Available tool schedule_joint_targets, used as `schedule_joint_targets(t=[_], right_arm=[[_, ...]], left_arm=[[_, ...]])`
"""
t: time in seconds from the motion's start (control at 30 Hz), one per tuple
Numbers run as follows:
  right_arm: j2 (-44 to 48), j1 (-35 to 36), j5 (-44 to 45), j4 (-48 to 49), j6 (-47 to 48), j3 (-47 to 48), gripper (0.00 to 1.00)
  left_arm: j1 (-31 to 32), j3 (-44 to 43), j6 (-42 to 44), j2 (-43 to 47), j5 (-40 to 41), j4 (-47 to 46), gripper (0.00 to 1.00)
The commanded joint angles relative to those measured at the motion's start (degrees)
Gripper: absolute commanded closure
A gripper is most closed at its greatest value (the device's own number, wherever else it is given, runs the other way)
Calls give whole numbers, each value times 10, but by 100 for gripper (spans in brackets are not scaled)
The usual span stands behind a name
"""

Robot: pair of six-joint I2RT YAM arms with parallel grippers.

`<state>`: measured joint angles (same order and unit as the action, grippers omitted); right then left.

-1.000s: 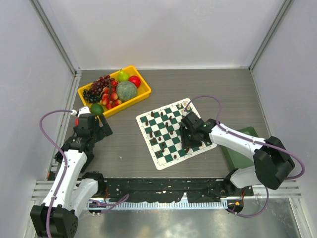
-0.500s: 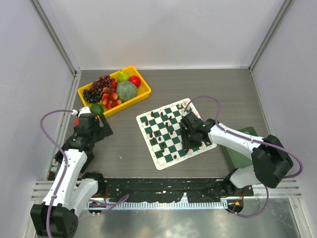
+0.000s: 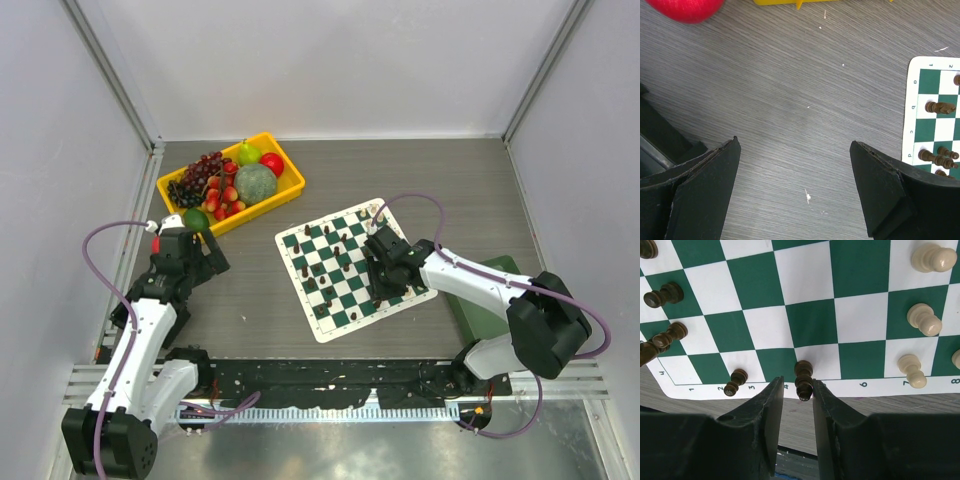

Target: Set up the chess pieces on the board

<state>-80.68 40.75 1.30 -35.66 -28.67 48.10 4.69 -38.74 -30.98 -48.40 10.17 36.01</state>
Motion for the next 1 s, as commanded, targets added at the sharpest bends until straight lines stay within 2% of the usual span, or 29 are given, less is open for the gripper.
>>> schedule_joint_targets(t=[0.0,0.23,0.5,0.77,0.97], right_arm=[[1,-1,12,-2,6,6,67],[2,-1,23,-15,14,14,71],[17,-1,30,-34,28,45,82],[26,20,61,-47,45,118,82],[-18,78,61,-20,40,174,83]], left_arm=[[-3,-5,-4,-1,-9,-24,1],[-3,-5,-5,-3,-11,-27,1],[-2,-3,-6,-5,-13,-30,1],[-3,-3,-7,1,-9,-27,1],[-3,0,-5,6,-2,-21,1]])
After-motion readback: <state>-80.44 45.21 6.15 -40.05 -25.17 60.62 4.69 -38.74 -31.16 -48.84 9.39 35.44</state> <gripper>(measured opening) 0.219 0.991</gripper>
